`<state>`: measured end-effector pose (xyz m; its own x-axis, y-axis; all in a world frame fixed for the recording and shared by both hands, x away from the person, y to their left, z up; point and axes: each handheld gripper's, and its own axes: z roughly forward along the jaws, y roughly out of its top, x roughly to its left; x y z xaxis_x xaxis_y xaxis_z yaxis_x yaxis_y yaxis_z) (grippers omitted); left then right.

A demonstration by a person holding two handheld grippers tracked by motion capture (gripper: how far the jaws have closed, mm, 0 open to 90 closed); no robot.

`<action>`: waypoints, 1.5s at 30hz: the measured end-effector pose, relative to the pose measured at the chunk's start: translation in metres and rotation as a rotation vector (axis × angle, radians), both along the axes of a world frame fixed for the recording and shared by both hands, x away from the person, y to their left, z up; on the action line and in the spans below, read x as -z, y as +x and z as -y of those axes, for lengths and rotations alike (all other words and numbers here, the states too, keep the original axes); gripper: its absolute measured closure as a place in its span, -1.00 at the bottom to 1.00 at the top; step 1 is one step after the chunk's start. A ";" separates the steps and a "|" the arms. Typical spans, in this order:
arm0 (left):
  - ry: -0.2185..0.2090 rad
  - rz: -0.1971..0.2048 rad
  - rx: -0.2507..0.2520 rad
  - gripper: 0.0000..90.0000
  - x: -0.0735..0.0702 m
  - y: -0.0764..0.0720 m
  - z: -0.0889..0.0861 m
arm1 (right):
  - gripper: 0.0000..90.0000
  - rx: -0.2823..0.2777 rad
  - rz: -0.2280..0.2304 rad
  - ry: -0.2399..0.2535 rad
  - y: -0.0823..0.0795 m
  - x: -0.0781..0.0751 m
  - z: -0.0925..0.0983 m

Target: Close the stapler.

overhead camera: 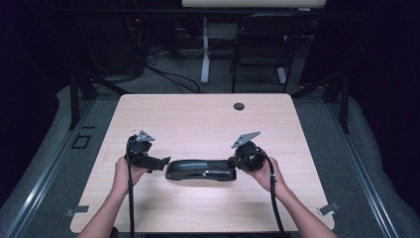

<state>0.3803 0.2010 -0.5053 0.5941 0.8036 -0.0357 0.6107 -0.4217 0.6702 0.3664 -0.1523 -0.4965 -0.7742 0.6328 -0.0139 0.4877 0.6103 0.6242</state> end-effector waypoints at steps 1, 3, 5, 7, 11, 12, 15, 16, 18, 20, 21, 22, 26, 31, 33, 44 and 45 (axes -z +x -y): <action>0.000 0.002 -0.001 -1.00 0.001 0.000 0.001 | 1.00 0.004 0.000 0.008 0.000 0.001 0.000; 0.001 0.001 0.000 -1.00 0.001 0.000 0.001 | 1.00 0.007 -0.001 -0.004 0.000 0.002 0.000; 0.002 0.002 0.002 -1.00 0.001 0.000 0.002 | 1.00 0.008 -0.003 0.003 0.000 0.003 0.000; 0.003 0.002 0.002 -1.00 0.001 0.000 0.002 | 1.00 0.010 -0.003 0.005 0.000 0.003 0.000; -0.002 0.005 -0.002 -1.00 0.001 0.001 0.000 | 1.00 0.014 0.021 0.057 -0.002 -0.006 0.003; -0.002 0.004 -0.003 -1.00 0.001 0.001 0.000 | 1.00 0.013 0.028 0.074 -0.002 -0.010 0.004; -0.003 0.001 -0.001 -1.00 0.001 0.002 0.000 | 0.96 0.005 0.062 0.091 -0.005 -0.019 0.004; -0.004 0.002 -0.001 -1.00 0.001 0.002 0.000 | 0.94 0.007 0.064 0.101 -0.005 -0.019 0.004; -0.005 0.004 -0.002 -1.00 0.001 0.002 0.000 | 0.90 0.005 0.077 0.103 -0.007 -0.022 0.005; -0.006 0.004 -0.006 -1.00 0.001 0.002 -0.001 | 0.81 0.007 0.086 0.113 -0.009 -0.027 0.007; -0.008 0.005 -0.008 -1.00 0.002 0.002 -0.001 | 0.77 0.011 0.091 0.111 -0.010 -0.029 0.008; -0.008 0.004 -0.008 -1.00 0.001 0.002 -0.002 | 0.72 0.016 0.097 0.118 -0.011 -0.031 0.010; -0.012 0.005 -0.012 -1.00 0.002 0.003 -0.003 | 0.56 0.016 0.101 0.135 -0.014 -0.037 0.021; -0.015 0.003 -0.014 -1.00 0.000 0.003 -0.006 | 0.33 0.056 0.112 0.156 -0.019 -0.044 0.042; -0.020 0.009 -0.024 -1.00 0.000 0.003 -0.007 | 0.11 0.080 0.103 0.147 -0.019 -0.045 0.051; -0.030 0.031 -0.052 -1.00 -0.002 0.004 -0.014 | -0.75 0.205 0.112 0.114 -0.027 -0.036 0.095; -0.029 0.029 -0.050 -1.00 -0.002 0.004 -0.014 | -0.81 0.219 0.101 0.112 -0.028 -0.033 0.100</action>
<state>0.3843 0.2151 -0.5033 0.5541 0.8314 -0.0427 0.6106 -0.3710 0.6996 0.3387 -0.2522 -0.4633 -0.6170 0.7869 -0.0046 0.5324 0.4217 0.7340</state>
